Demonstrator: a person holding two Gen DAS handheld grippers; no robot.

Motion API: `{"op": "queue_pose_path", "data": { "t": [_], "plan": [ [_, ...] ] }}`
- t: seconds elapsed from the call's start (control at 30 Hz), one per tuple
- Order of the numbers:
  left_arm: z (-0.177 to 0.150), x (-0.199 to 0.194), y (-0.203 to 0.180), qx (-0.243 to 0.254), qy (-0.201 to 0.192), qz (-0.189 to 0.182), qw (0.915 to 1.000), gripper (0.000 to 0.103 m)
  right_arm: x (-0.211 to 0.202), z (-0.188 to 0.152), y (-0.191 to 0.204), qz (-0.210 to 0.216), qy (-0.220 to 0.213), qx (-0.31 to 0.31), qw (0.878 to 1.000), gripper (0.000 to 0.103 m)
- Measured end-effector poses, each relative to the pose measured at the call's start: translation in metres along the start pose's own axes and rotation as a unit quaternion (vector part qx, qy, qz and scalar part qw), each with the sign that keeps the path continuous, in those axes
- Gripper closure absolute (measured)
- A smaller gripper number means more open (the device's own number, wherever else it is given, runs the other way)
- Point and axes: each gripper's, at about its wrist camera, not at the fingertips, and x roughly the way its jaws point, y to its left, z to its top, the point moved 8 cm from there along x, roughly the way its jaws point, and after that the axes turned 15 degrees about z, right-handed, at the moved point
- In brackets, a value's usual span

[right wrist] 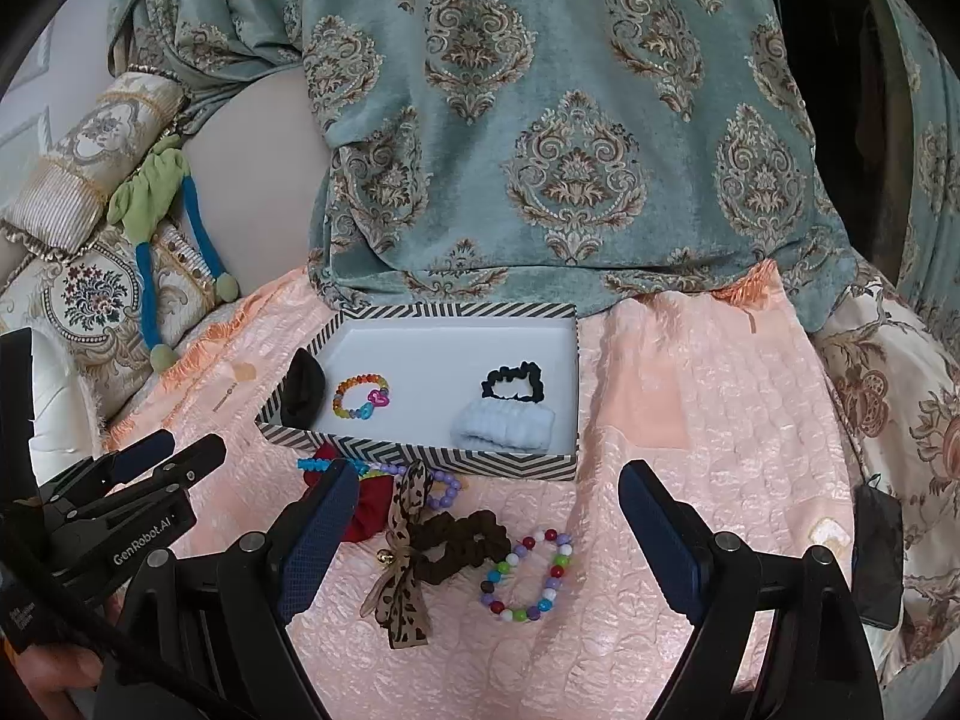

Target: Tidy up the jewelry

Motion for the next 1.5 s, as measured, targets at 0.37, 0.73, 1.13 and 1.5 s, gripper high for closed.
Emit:
{"op": "queue_pose_path", "data": {
  "t": [0.37,0.73,1.13,1.5],
  "plan": [
    [-0.006,0.034,0.03,-0.067,0.077,-0.05,0.9935,0.05,0.014,-0.014,-0.023,0.007,0.017,0.017,1.0,0.017],
    [-0.041,0.079,-0.004,-0.056,0.167,-0.089,0.9804,0.05,0.046,-0.038,-0.031,0.053,0.059,0.041,0.996,0.04],
    [-0.045,0.123,-0.031,-0.052,0.194,-0.072,0.9771,0.04,0.071,-0.068,-0.007,0.11,0.107,0.031,0.988,0.05],
    [-0.048,0.142,-0.046,-0.044,0.197,-0.099,0.9744,0.071,0.124,-0.067,-0.026,0.071,0.148,-0.003,0.986,0.05]
  ]
}}
